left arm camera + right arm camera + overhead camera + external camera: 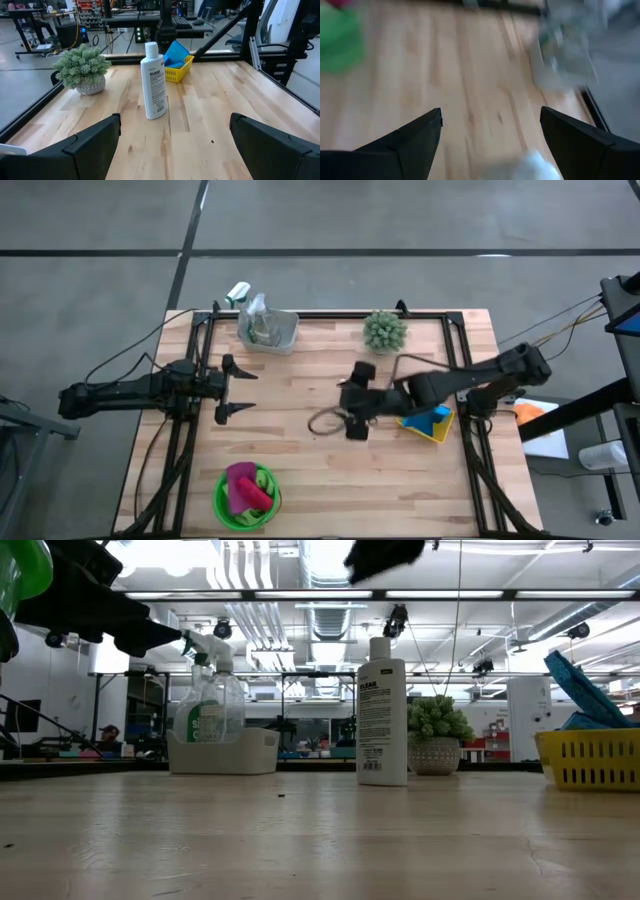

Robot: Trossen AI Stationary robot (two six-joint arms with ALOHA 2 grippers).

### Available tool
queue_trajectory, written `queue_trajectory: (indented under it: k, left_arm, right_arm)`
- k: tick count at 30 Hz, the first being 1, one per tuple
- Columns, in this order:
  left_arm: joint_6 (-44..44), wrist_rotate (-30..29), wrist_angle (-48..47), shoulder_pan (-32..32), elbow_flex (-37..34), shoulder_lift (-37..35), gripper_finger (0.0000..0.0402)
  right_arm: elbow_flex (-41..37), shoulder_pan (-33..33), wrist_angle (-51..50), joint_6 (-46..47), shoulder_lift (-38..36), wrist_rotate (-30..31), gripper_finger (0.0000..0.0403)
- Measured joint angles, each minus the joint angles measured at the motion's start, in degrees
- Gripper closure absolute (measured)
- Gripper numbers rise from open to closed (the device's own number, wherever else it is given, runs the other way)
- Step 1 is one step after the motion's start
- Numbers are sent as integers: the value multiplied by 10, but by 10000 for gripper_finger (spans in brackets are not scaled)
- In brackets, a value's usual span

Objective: Pick & Place Kitchen Items
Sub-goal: Put the white cleaner bottle into the gray bin

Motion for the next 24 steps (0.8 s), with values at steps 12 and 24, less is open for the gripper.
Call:
queue_trajectory:
  k: [12,24]
  left_arm:
    - [-99,17,101,0,0,35,27]
    - [-125,-19,172,0,1,97,27]
  right_arm:
    - [-179,87,432,-114,-5,23,69]
    - [-202,196,500,-156,-9,139,69]
